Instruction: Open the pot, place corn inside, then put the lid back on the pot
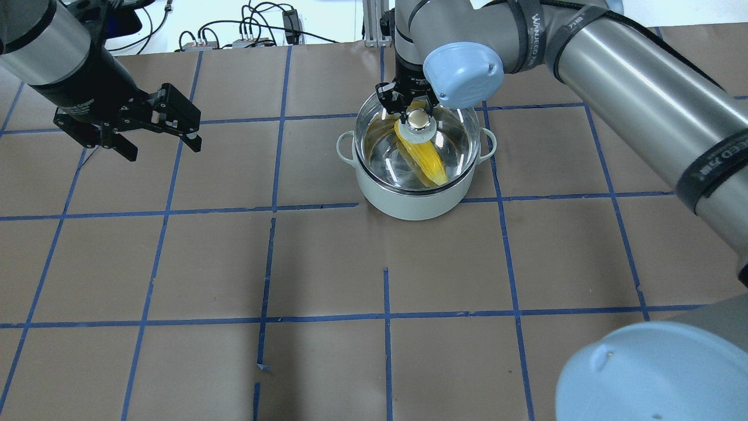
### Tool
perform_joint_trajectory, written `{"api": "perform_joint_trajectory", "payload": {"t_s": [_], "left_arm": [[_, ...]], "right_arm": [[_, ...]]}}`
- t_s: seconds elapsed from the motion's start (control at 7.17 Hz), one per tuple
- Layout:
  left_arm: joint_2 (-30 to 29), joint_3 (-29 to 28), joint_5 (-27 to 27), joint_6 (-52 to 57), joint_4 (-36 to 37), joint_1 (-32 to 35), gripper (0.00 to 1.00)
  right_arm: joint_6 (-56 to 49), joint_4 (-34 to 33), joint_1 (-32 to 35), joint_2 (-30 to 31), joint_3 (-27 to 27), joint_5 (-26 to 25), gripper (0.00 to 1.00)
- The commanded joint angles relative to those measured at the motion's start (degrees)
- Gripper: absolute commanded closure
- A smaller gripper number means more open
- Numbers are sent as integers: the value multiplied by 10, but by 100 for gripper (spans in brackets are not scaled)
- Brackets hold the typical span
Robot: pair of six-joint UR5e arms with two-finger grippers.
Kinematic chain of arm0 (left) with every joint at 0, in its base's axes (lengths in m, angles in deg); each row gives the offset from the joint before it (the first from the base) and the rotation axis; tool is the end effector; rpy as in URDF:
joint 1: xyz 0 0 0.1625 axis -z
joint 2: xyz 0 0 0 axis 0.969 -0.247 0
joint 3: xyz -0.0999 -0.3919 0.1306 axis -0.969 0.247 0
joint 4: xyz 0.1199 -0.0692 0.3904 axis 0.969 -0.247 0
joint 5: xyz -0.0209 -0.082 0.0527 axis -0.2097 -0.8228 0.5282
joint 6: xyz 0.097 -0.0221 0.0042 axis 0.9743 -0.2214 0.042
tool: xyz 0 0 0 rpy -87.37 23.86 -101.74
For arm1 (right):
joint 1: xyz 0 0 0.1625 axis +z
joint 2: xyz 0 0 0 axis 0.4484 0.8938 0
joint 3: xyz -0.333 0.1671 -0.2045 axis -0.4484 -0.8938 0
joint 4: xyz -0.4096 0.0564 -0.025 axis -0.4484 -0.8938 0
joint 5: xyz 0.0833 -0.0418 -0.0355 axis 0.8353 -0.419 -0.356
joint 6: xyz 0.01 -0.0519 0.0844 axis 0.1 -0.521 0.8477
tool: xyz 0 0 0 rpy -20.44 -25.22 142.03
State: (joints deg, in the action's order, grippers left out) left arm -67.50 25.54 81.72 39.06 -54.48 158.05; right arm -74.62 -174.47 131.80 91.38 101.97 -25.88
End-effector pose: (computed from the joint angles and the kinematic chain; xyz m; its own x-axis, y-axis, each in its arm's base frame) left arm -0.0804 -0.4734 0.5047 -0.9945 -0.0471 0.0937 -0.0490 0.9986 -0.0184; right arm 0.3056 -0.6251 0.3524 -0.9815 -0.1909 0.0114 -0.1912 0.9780 -0.0836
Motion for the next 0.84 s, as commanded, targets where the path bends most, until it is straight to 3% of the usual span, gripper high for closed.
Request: {"api": "perform_joint_trajectory", "payload": {"t_s": [0.0,0.42,0.7], "left_arm": [[0,0,0,0,0,0,0],[-1,0,0,0,0,0,0],[-1,0,0,-1,0,0,0]], "right_arm": [[1,9,1,0,-3,1,73],[1,14,0,-3,-21,2,74],[1,55,0,-20,-55,1,74]]}}
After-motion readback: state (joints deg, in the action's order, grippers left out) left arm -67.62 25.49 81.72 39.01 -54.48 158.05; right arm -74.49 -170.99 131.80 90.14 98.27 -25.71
